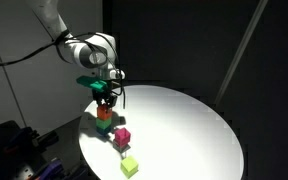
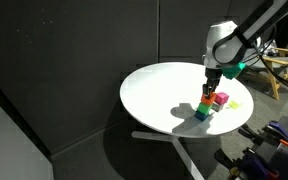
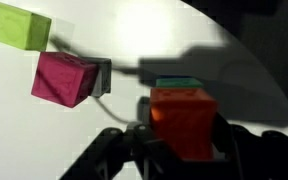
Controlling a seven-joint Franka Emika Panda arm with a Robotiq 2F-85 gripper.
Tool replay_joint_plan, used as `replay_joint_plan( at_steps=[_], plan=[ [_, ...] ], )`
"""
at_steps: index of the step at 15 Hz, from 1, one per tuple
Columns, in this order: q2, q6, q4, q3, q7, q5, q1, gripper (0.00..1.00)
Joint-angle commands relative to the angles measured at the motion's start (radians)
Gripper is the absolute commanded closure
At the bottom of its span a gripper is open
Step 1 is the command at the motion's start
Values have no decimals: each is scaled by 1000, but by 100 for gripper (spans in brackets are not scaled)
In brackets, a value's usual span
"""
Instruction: Pick up the orange block and put it on the green block
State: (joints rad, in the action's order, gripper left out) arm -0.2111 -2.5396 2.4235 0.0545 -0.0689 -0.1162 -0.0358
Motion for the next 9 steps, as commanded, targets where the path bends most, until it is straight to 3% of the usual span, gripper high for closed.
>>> replay_joint_plan(
  at_steps=[1,9],
  plan=[
    [-16,39,-34,0,34,-13,11,70],
    [-30,45,-42,1,30,-13,16,70]
  ],
)
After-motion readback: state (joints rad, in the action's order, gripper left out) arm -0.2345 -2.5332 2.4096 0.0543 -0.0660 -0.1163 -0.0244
